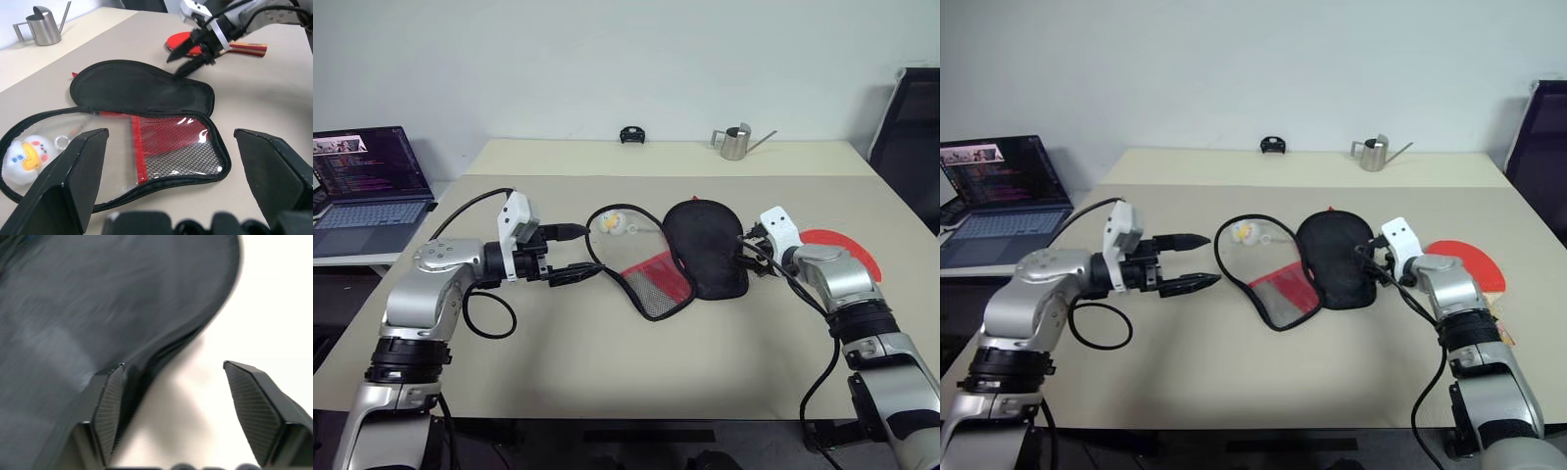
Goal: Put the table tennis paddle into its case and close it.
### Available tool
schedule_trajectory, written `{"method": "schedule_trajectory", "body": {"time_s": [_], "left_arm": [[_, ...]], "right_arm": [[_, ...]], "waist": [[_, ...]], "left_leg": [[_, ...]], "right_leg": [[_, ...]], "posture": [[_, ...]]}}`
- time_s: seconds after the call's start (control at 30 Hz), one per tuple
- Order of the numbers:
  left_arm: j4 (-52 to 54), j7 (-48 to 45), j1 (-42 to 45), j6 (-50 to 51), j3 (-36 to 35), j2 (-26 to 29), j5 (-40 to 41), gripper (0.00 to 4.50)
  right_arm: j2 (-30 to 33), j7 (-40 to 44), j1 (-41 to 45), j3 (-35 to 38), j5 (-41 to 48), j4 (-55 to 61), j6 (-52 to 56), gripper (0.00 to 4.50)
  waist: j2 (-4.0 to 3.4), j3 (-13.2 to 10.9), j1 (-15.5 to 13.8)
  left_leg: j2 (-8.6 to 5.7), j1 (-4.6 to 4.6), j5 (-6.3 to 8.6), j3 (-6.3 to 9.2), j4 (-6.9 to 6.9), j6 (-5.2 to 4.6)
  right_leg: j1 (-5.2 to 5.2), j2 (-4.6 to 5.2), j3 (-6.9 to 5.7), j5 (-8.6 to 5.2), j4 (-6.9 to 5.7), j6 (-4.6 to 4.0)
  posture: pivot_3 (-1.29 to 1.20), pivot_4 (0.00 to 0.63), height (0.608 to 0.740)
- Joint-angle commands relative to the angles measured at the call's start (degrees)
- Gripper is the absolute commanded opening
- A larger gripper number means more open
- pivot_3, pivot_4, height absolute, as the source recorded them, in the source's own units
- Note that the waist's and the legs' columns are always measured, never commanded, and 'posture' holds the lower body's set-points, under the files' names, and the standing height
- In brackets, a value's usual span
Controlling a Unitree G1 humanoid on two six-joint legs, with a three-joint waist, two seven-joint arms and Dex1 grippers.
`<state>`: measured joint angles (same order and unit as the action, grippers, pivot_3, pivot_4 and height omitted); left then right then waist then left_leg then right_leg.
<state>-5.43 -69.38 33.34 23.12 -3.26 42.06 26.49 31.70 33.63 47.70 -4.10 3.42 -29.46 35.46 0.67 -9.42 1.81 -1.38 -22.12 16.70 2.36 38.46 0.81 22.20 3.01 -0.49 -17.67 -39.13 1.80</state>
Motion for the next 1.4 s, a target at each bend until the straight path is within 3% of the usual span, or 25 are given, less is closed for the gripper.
{"method": "schedule_trajectory", "body": {"time_s": [0.03,0.43,0.73,1.0,1.4], "left_arm": [[1.1,-0.2,0.9,-0.4,-0.4,-0.4,0.6,4.5],[8.8,1.8,5.2,0.3,5.1,-7.1,0.7,4.5],[9.5,1.8,10.4,1.3,9.6,-10.7,0.2,4.5],[6.6,0.3,11.6,-0.6,11.3,-11.8,-1.0,4.5],[6.4,0.1,11.0,-0.6,10.3,-11.5,-1.2,4.5]], "right_arm": [[4.5,0.9,0.0,4.2,1.0,5.5,0.1,3.37],[12.1,-1.5,-23.5,18.2,6.0,31.9,13.3,3.37],[12.8,-4.8,-35.7,26.4,5.9,34.7,15.5,3.37],[13.5,-5.5,-36.0,27.9,6.1,26.5,11.7,3.37],[13.5,-4.3,-26.7,22.5,5.2,10.8,3.3,3.37]], "waist": [[0.0,0.0,-0.1],[0.0,0.0,-0.4],[0.0,0.0,-0.1],[0.01,0.0,-0.2],[0.02,0.0,-0.1]], "left_leg": [[0.0,-0.02,0.0,0.01,0.0,0.0],[-0.02,-0.48,0.12,0.22,0.4,-0.21],[-0.04,-0.3,0.12,0.16,0.42,-0.23],[-0.04,0.02,0.1,0.12,0.42,-0.29],[-0.03,0.2,0.1,0.07,0.4,-0.29]], "right_leg": [[0.0,0.0,-0.02,0.0,0.02,0.0],[0.09,0.01,-0.15,0.03,-0.03,0.05],[0.0,-0.02,-0.06,0.04,-0.18,0.07],[-0.21,-0.04,-0.03,0.04,-0.32,0.06],[-0.36,-0.05,0.01,0.03,-0.29,0.06]], "posture": [[0.0,0.15,0.74],[0.0,0.15,0.74],[0.0,0.15,0.74],[0.0,0.15,0.74],[0.0,0.15,0.74]]}}
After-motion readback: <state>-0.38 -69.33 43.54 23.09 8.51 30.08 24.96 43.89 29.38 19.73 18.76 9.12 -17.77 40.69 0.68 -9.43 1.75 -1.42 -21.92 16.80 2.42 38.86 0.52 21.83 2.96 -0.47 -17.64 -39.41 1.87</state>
